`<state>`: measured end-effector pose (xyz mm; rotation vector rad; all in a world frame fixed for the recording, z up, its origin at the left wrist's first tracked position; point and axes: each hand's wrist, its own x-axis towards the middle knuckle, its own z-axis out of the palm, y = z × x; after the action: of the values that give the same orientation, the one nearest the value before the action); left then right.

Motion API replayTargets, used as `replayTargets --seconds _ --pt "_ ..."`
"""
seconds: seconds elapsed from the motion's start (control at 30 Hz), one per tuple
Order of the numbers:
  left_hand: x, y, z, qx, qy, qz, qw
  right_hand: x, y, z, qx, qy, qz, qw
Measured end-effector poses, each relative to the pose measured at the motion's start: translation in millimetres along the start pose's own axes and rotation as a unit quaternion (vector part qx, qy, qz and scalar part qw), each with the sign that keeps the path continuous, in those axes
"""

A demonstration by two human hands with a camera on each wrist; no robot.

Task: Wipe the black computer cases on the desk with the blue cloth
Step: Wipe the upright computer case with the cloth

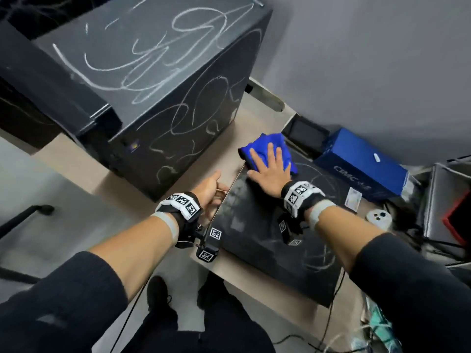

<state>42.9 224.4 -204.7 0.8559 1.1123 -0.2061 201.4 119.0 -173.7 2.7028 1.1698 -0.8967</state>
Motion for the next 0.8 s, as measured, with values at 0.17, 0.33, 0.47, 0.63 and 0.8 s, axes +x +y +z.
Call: replayTargets --seconds 0.17,0.33,0.47,0.63,0.8 --pt "-1.3 1.6 3.5 0.023 -0.006 -0.001 1.0 -70.8 -13.4 38.4 -0.001 -0.042 -0.057 0.997" --pt "3.3 0.3 5.7 0.068 0.0 0.012 0.998 -63.5 -8.8 23.5 0.026 -0.084 -0.061 0.994" --pt "7.7 -0.6 5.2 0.061 0.014 0.007 0.998 -3.8 -0.2 -17.3 0.085 -0.033 0.027 0.996" --pt "1.0 17.0 21.5 0.03 0.005 0.037 0.999 -25.5 -19.3 -0.9 0.091 -0.045 0.022 0.995" --pt "-8.9 32.2 37.9 0.013 -0.085 0.055 0.995 -9.0 -15.9 -6.5 0.072 -0.063 -0.005 0.995"
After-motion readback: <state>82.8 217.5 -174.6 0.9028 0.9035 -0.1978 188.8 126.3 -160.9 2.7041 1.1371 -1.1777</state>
